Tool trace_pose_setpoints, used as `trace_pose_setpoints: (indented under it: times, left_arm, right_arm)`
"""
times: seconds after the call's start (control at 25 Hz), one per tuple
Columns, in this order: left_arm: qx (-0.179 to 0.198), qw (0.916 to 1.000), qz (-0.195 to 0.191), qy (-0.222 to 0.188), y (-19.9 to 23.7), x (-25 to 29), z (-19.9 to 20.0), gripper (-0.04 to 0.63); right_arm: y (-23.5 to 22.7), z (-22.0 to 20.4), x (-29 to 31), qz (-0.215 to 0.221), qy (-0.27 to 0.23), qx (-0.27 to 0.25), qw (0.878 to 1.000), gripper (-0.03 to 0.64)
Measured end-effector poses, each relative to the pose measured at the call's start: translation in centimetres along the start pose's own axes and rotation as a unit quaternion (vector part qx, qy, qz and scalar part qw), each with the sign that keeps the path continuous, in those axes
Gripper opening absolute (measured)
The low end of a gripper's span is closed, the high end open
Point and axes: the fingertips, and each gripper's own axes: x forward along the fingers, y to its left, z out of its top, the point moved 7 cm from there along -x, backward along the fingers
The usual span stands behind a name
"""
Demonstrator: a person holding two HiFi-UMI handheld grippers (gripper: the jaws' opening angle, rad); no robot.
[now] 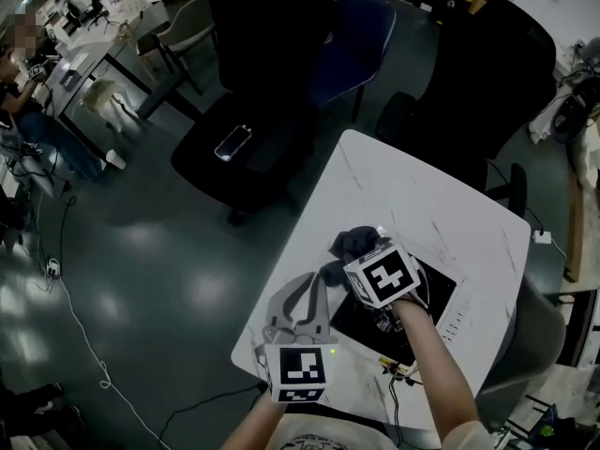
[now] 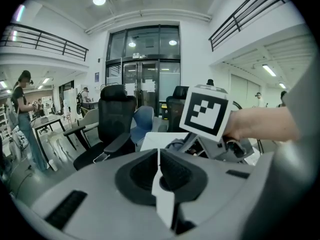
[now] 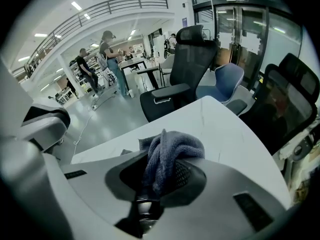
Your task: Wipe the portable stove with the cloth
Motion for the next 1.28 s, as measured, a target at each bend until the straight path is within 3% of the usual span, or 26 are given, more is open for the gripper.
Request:
trace_pose_setpoints:
  times: [0.52,1.04,1.28]
  left_arm:
    - [0.008,0.9995,-0.005,0.03,-1.4,2.3,1.0,0.023]
    - [0.015,0.999,-0.02,0.036,-2.4,3.4,1.6,0.022]
    - [0.025,0.9988,-0.028,0.03,-2.6,3.7,2.1,0.023]
  right_arm:
    - [-3.8,1.9,0.4,0.016,0.026,-0.019,0.999,0.075]
    - [-7.2,2.4,0.4,0.003,0.004,0.022,1.0,0.075]
    - [-9.0,1.6,-0.1,-0.005,-0.01,0.063,0.998,0.075]
